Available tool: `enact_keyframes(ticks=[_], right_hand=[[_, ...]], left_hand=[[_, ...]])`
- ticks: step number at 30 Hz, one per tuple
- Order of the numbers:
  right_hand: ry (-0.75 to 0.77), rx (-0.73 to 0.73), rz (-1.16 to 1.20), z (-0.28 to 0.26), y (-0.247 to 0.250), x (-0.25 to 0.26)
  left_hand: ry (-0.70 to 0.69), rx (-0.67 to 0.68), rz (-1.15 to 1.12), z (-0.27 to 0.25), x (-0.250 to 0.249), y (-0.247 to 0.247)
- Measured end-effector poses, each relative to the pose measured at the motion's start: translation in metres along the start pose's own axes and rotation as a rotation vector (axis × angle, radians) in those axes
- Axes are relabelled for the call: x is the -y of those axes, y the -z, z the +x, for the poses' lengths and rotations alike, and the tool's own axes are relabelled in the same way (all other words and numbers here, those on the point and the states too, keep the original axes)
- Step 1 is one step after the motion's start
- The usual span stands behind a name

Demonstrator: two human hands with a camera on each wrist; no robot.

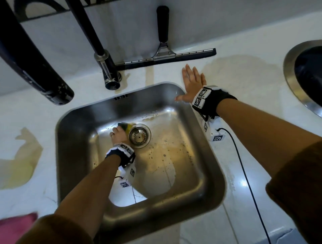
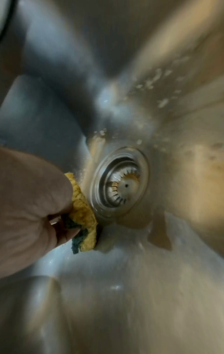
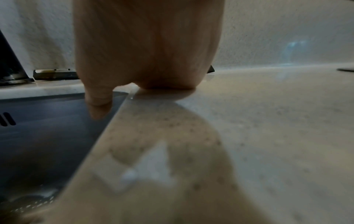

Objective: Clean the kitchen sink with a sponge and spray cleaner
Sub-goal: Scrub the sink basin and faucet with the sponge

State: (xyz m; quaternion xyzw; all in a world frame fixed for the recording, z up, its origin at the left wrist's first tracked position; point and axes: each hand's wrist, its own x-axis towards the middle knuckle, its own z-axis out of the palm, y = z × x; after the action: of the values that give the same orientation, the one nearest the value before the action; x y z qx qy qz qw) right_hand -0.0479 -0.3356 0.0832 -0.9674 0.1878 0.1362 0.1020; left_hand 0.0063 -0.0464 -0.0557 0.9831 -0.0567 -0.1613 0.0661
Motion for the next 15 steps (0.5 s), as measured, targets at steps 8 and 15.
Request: enact_keyframes(ticks=[8, 15], right_hand=[[0.016, -0.019, 0.003, 0.003, -0.005, -0.004], [0.027, -0.017, -0.002, 0.004, -0.004, -0.004]], left_hand=[[0.198, 0.069, -0.445, 0.035, -0.053, -0.015], [-0.191, 0.107, -0.272, 0.022, -0.097, -0.028]])
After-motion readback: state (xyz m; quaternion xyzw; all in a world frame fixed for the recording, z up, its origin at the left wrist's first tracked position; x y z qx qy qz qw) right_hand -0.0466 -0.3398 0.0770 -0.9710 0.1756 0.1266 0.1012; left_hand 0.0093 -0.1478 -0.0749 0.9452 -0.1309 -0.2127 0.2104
